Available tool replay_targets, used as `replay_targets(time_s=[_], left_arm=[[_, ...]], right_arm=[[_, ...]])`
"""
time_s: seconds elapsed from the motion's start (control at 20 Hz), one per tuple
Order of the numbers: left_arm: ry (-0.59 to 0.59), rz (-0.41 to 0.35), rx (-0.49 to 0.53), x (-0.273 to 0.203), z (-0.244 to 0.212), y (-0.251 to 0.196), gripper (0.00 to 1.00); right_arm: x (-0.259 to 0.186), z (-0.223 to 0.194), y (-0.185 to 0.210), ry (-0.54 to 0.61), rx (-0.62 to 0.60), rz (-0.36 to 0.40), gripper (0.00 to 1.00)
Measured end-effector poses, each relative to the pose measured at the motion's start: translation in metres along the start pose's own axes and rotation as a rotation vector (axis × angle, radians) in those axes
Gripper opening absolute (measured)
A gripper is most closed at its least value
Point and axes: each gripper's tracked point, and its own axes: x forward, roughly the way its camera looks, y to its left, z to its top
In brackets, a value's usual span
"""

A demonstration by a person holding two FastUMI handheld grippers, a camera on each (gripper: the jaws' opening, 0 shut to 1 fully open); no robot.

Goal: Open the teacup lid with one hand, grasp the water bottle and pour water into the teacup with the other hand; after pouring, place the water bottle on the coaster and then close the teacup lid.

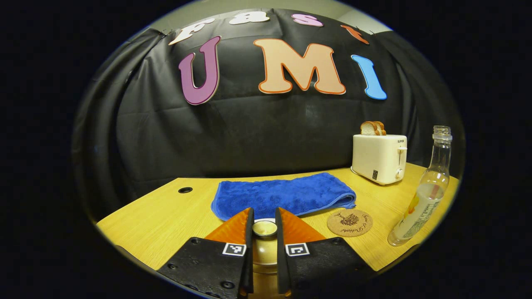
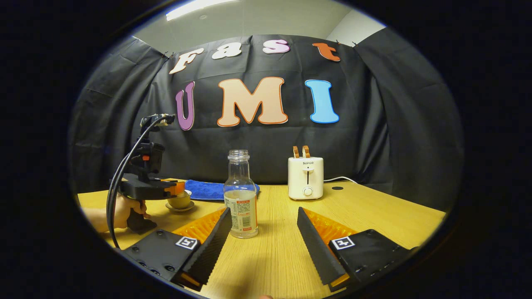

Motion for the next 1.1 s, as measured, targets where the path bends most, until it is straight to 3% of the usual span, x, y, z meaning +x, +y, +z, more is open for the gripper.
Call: replay_targets(time_s=[0.35,0.6,0.8,1.1], left_arm=[[-0.179,-0.036,-0.047,-0.026,0.029,0.001,0.17],[-0.111,-0.054,-0.049,-0.059,0.006,0.013,0.18],[-0.136,-0.063,-0.045,-0.114,0.004,0.030,0.18],[-0.137,-0.011,-0.046,-0.175,-0.005,0.068,0.18]], right_arm=[[0.000,0.000,0.000,-0.002,0.000,0.000,0.98],[0.000,0.001,0.000,-0.003,0.000,0.001,0.98],[0.006,0.000,0.003,-0.001,0.001,0.006,0.98],[0.040,-0.003,0.023,0.004,0.003,0.021,1.00]])
